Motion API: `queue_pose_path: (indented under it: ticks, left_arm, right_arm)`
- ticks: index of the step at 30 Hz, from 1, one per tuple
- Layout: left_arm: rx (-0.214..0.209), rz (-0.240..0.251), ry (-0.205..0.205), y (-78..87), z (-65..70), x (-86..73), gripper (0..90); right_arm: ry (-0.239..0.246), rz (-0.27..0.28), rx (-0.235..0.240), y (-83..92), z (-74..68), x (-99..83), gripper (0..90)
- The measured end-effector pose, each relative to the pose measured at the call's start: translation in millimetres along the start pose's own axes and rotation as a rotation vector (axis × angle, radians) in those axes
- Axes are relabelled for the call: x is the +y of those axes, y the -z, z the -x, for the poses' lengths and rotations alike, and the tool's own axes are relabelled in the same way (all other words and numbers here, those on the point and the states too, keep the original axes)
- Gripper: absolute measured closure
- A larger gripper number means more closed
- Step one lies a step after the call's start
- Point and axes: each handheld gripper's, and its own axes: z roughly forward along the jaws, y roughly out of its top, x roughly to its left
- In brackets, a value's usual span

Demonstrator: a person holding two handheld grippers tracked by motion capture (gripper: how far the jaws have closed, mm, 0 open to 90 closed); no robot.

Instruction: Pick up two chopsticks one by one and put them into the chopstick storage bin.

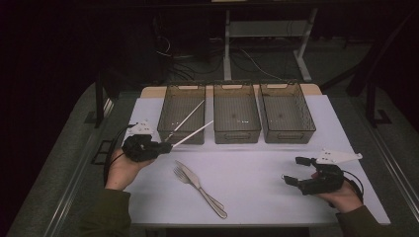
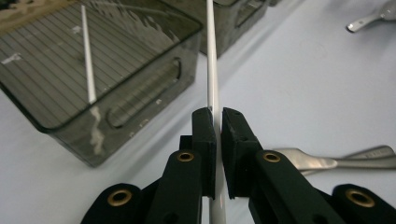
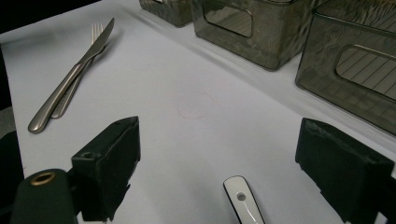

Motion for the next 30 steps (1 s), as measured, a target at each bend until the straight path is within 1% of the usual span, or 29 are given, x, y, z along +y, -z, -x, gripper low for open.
queue_pose_path:
  ticks: [7,9,11,19,24,28,30]
  left_arm:
    - [0.030,-0.002,0.009,-0.7,-14.8,18.8,83.7]
    - [0.031,0.011,0.022,-1.6,-19.0,24.4,83.7]
    - [0.042,0.009,0.020,-2.1,-23.3,30.7,83.7]
    - [0.084,0.043,0.041,-9.9,-38.4,58.2,83.6]
    - [0.101,0.069,0.067,-19.6,-50.4,70.6,83.7]
    - [0.123,0.072,0.089,-29.6,-61.2,76.3,83.6]
    - [0.145,0.071,0.107,-36.2,-66.3,77.5,83.6]
  right_arm:
    - [0.000,0.001,0.003,-0.8,0.5,-0.2,13.8]
    - [-0.001,0.001,0.003,-0.9,0.9,-0.2,13.8]
    - [-0.003,0.003,0.003,-0.6,1.9,-0.4,13.8]
    - [-0.009,0.005,0.003,0.8,2.5,-1.0,13.8]
    - [-0.009,0.006,0.002,0.8,2.8,-1.1,13.8]
    - [-0.008,0.005,0.002,0.9,3.3,-1.4,13.8]
    - [-0.008,0.005,0.003,1.2,3.5,-1.4,13.8]
